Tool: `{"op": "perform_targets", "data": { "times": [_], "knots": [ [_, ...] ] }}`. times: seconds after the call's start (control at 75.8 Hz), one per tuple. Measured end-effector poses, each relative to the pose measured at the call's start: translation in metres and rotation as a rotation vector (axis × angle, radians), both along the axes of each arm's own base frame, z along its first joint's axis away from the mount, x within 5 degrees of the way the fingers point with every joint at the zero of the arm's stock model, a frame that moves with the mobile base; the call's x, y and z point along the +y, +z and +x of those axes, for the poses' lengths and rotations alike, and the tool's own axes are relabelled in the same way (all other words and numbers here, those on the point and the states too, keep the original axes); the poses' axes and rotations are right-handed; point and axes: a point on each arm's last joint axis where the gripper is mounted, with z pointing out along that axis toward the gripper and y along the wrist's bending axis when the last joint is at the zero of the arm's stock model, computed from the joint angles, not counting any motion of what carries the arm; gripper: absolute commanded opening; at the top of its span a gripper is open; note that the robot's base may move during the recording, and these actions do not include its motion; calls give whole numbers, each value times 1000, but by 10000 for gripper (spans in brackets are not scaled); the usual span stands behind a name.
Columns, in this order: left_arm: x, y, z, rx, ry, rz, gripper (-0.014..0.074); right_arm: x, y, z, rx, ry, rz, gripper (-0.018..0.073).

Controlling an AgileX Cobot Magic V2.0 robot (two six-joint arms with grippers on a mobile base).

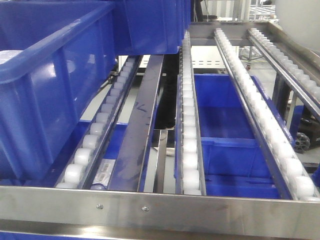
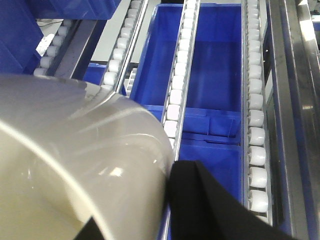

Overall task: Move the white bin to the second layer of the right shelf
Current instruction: 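Approach the roller shelf rack and align with its second layer, then lower the held trash can onto the second-layer rollers with the right gripper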

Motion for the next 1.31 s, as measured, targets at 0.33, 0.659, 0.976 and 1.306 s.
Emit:
{"op": "perform_targets", "data": {
  "times": [0.33, 0.659, 0.976, 1.306],
  "knots": [
    [0, 0, 0, 0, 0, 0, 85, 0, 1, 0, -11, 0, 2, 55],
    [0, 0, 0, 0, 0, 0, 85, 5, -13, 24, 88, 4, 25, 55],
    [0, 0, 0, 0, 0, 0, 85, 14, -53, 70, 318, 0, 36, 55],
    [0, 0, 0, 0, 0, 0, 85, 27, -79, 93, 420, 36, 14, 55]
  ]
}}
